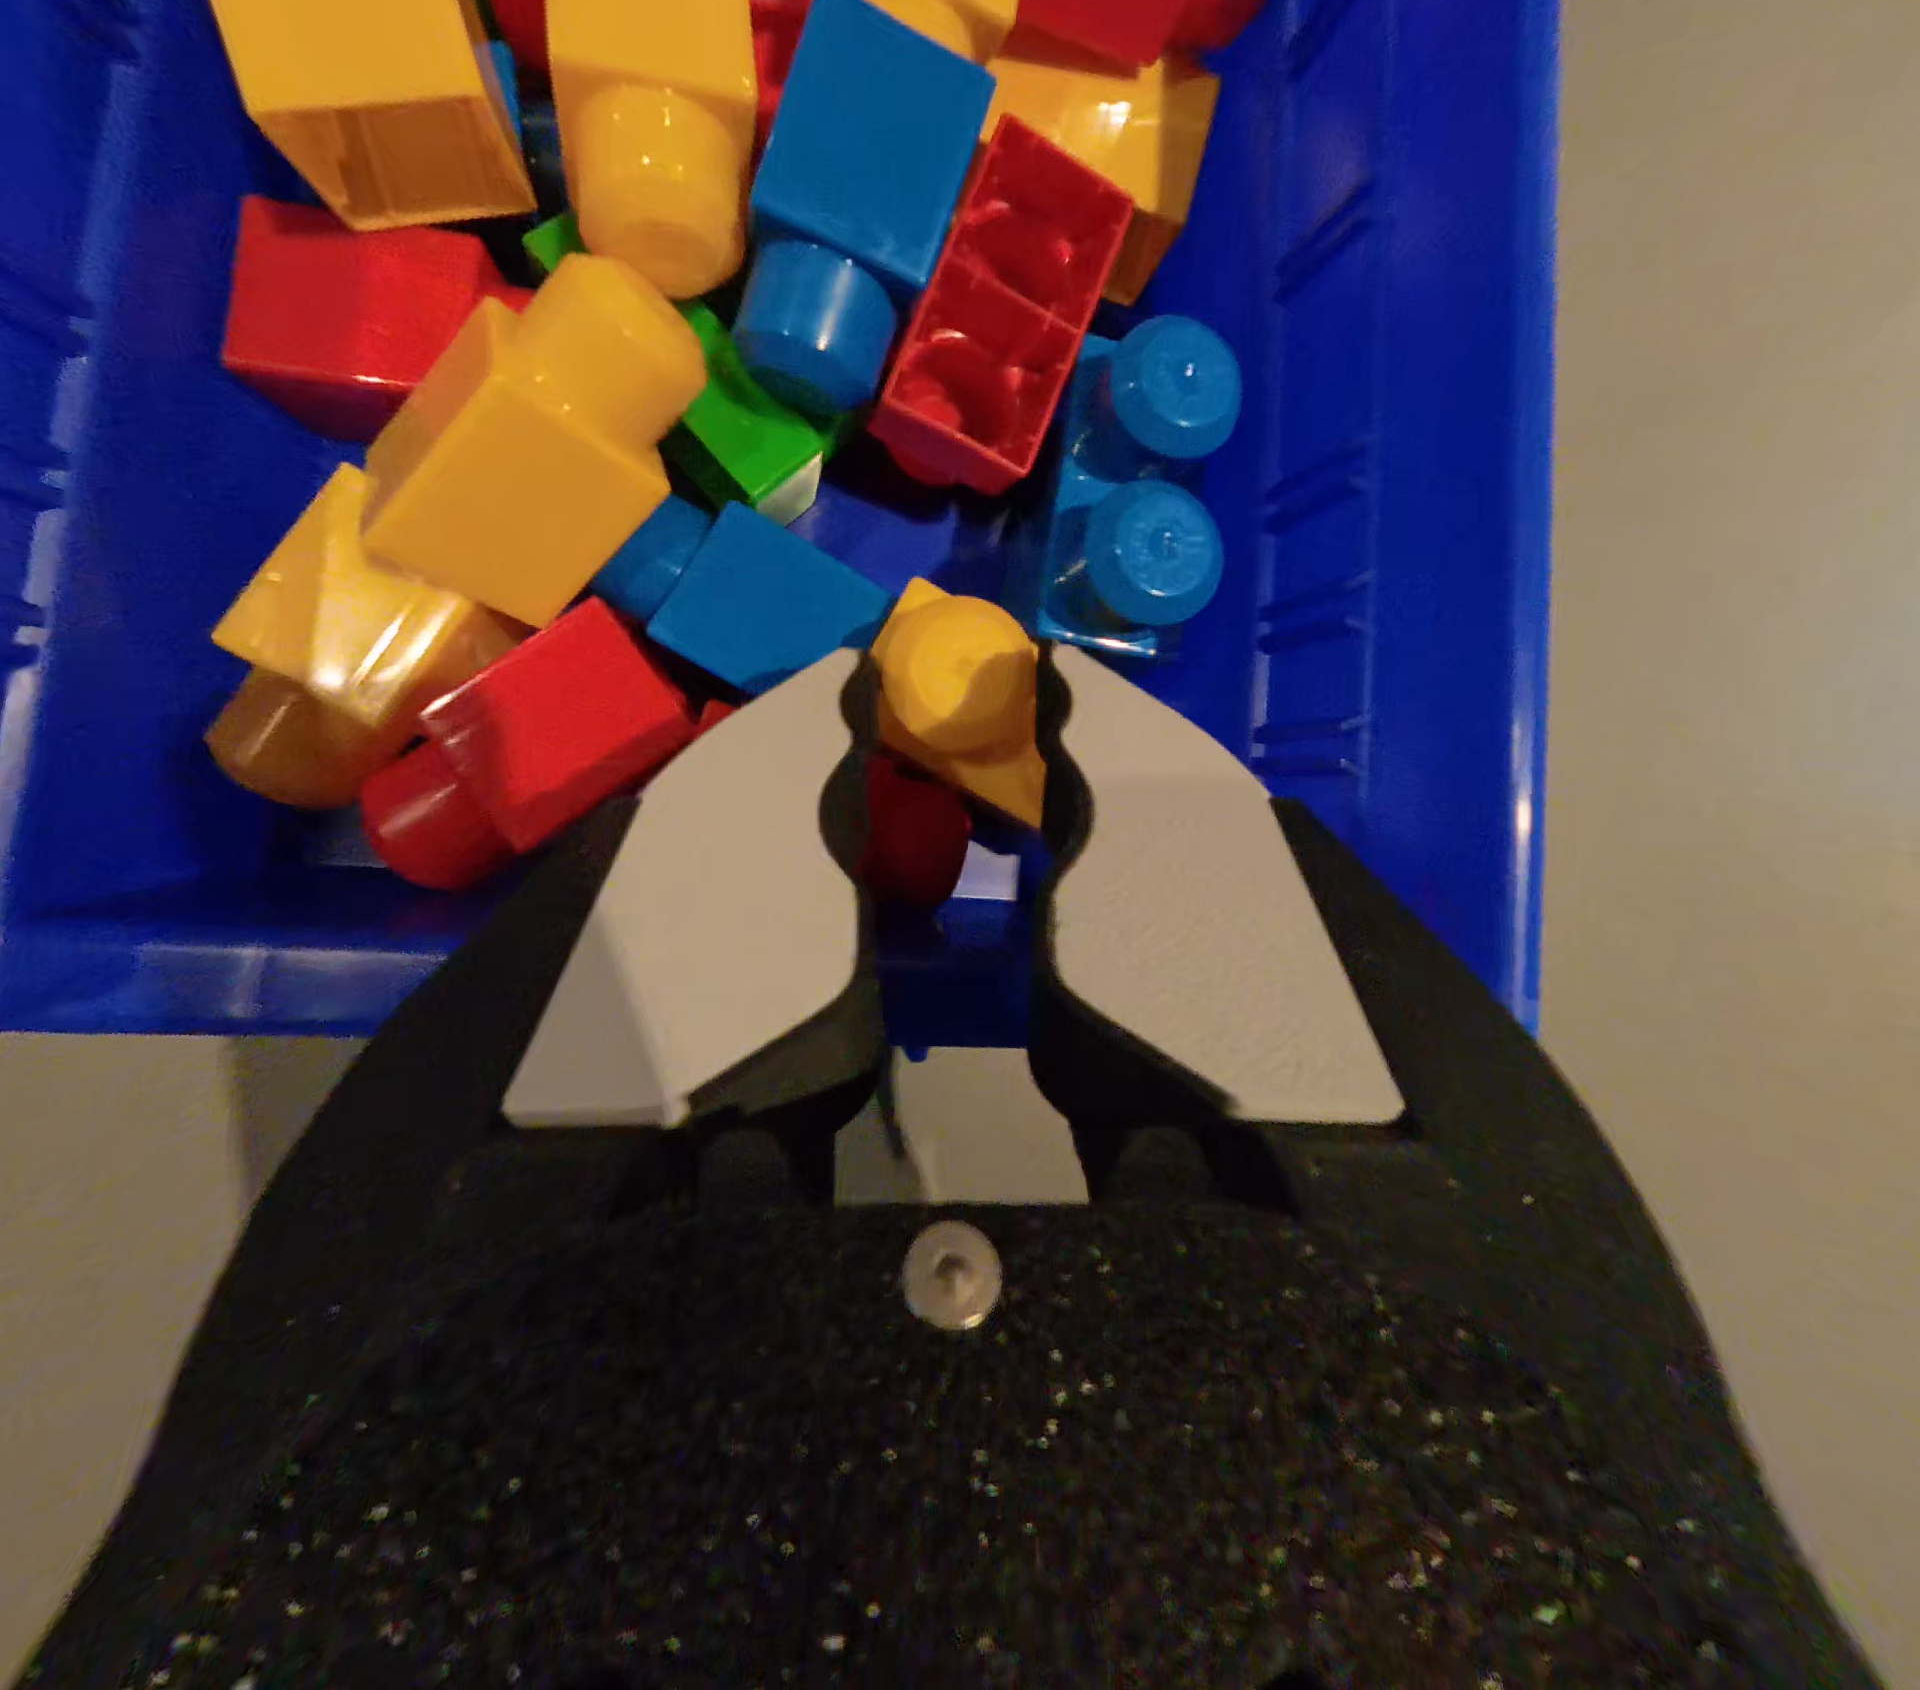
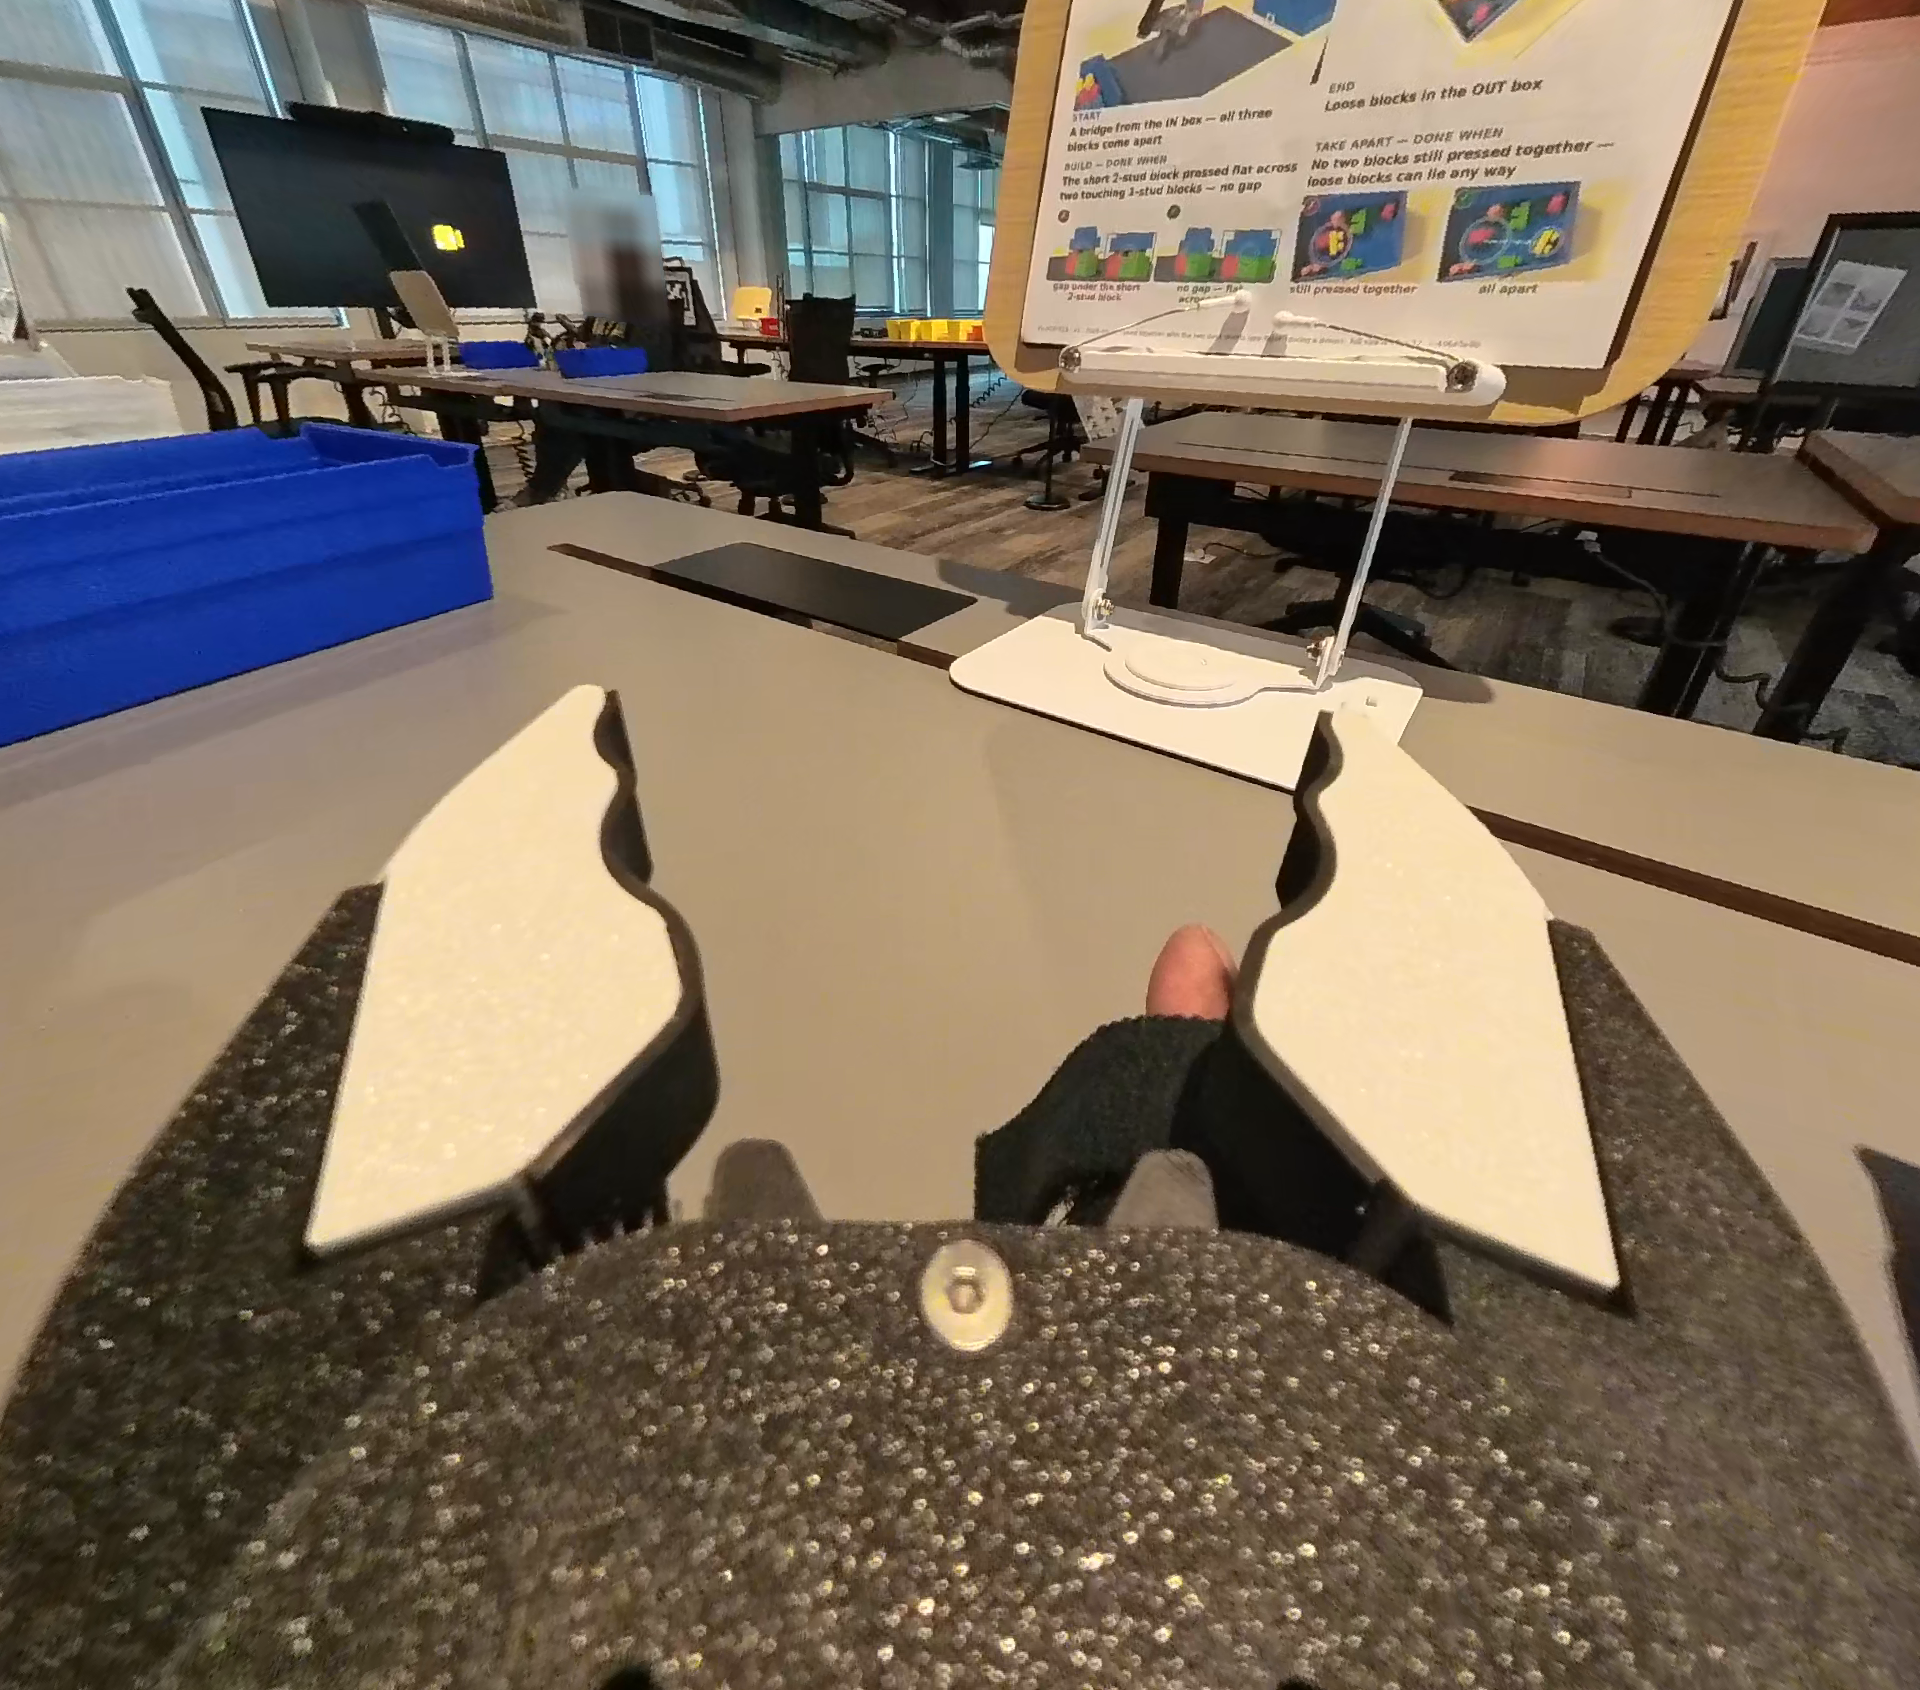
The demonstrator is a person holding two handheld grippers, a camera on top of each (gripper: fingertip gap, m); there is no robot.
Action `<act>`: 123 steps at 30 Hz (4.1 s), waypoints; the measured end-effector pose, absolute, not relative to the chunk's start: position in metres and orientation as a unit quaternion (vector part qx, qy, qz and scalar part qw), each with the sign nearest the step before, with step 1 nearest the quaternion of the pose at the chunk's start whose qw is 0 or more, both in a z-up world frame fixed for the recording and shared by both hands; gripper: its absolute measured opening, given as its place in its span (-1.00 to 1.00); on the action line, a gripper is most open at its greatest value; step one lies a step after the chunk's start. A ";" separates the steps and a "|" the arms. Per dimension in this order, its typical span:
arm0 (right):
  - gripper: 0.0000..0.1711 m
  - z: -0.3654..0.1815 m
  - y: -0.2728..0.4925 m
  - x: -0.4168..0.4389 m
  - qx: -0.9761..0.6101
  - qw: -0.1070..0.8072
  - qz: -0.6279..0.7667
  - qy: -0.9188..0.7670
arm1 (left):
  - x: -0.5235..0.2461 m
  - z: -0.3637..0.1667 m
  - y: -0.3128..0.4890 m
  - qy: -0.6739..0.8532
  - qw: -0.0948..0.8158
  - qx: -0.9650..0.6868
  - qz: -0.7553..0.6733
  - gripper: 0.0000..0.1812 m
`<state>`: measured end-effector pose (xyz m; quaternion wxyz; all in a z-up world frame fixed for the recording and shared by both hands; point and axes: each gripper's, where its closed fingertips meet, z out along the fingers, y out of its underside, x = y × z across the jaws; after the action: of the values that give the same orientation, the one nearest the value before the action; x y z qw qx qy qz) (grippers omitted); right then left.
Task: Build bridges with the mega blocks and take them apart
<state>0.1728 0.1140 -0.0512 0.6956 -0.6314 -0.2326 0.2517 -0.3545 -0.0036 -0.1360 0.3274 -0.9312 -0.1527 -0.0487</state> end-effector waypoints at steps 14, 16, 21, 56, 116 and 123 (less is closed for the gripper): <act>0.41 -0.050 0.113 0.173 -0.629 0.698 0.252 -0.232 | -0.353 -0.054 0.013 -0.103 0.509 -0.854 -0.001 -0.70; 0.41 -0.051 0.115 0.173 -0.631 0.697 0.251 -0.231 | -0.318 -0.017 0.022 -0.034 0.571 -0.820 -0.012 -0.70; 0.40 -0.050 0.115 0.175 -0.630 0.698 0.251 -0.227 | -0.201 0.006 0.042 0.138 0.572 -0.804 -0.084 -0.70; 0.39 -0.046 0.114 0.177 -0.627 0.699 0.257 -0.228 | -0.086 -0.002 0.066 0.263 0.561 -0.767 -0.168 -0.16; 0.39 -0.050 0.115 0.172 -0.625 0.698 0.260 -0.235 | -0.189 -0.001 0.009 0.159 0.472 -0.853 -0.156 -0.34; 0.36 -0.032 0.104 0.179 -0.585 0.719 0.264 -0.266 | 0.029 -0.050 0.062 0.266 0.349 -0.795 -0.417 -0.35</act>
<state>0.1788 0.1038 -0.0321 0.7189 -0.5854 -0.2660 0.2642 0.0288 0.0620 -0.0495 0.3494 -0.7955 0.2662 -0.4174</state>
